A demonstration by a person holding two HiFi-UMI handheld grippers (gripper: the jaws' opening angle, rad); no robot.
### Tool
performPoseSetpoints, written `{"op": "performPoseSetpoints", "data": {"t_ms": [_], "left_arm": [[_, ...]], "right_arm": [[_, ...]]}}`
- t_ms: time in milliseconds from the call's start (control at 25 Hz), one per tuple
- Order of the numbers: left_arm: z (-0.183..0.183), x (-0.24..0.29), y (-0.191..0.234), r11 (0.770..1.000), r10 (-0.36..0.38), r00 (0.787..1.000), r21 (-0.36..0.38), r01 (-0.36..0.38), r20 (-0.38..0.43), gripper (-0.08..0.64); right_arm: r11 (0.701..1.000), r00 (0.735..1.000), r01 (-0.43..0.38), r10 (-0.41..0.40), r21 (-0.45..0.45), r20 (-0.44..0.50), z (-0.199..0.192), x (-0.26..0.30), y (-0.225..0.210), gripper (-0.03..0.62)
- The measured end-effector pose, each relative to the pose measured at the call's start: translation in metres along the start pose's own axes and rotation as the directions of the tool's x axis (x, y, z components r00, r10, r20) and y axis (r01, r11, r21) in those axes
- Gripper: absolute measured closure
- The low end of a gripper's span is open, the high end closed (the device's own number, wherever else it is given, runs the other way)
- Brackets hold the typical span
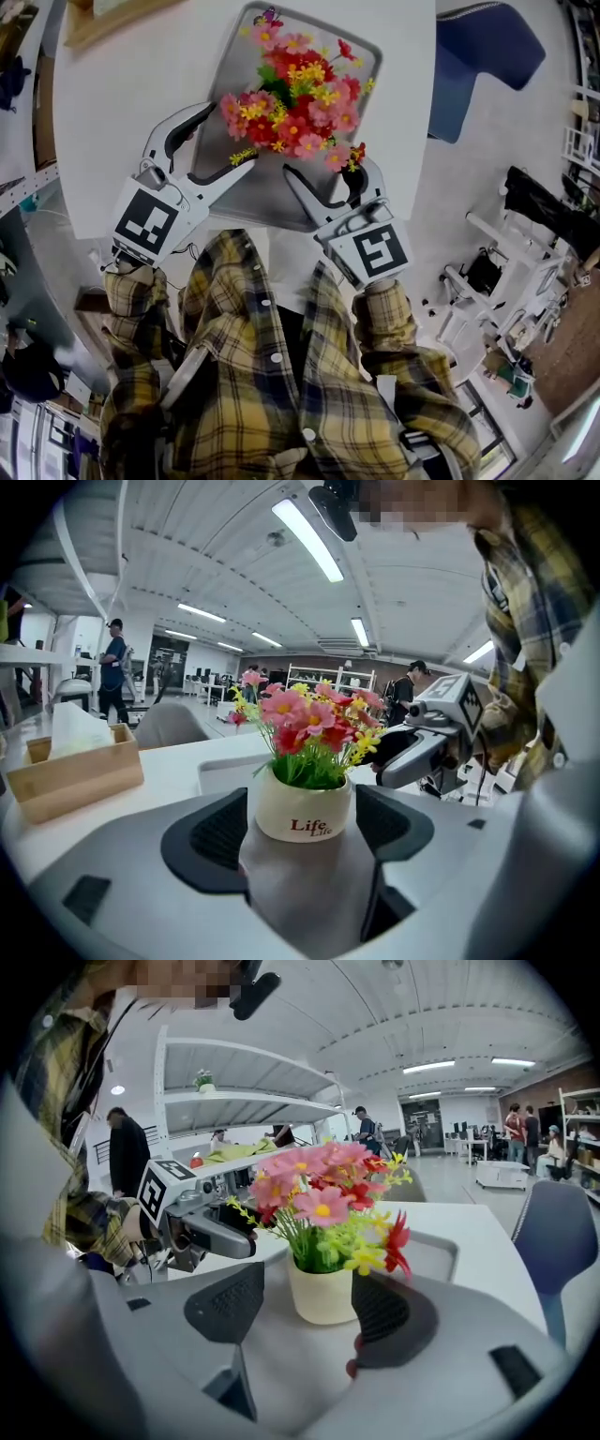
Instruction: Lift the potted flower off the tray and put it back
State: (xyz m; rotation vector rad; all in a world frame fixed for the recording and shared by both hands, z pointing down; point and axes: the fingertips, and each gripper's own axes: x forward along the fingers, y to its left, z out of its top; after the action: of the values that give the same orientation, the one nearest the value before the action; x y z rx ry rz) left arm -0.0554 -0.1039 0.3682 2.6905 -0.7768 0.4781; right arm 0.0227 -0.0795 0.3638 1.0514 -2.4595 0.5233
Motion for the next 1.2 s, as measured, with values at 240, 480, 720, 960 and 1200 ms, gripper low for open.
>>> {"op": "performPoseSetpoints", "data": {"t_ms": [240,480,720,960,1200], "left_arm": [[0.0,0.016,0.004,0.996,-0.052,0.998,0.074,0.055,-0.034,0.213],[0.002,0.028,0.009,0.986,-0.105,0.992,0.122,0.112,-0.066,0.213],[0.001,0.036,0.013,0.975,-0.151,0.984,0.148,0.163,-0.094,0.213],[0.001,0.04,0.011,0.966,-0.198,0.975,0.147,0.212,-0.102,0.215],[-0.001,0.044,0.005,0.952,-0.235,0.964,0.172,0.254,-0.127,0.215]], "right_arm": [[1.0,1.0,0.023,-0.023,0.01,-0.007,-0.007,0.007,-0.017,0.284],[1.0,1.0,0.029,-0.029,0.009,-0.006,-0.008,0.015,-0.024,0.271],[1.0,1.0,0.017,-0.017,-0.011,-0.021,-0.009,0.023,-0.028,0.258],[0.999,0.999,-0.044,0.044,-0.031,-0.006,-0.008,0.03,-0.026,0.244],[0.995,0.996,-0.088,0.088,-0.049,-0.002,-0.006,0.034,-0.025,0.242]]}}
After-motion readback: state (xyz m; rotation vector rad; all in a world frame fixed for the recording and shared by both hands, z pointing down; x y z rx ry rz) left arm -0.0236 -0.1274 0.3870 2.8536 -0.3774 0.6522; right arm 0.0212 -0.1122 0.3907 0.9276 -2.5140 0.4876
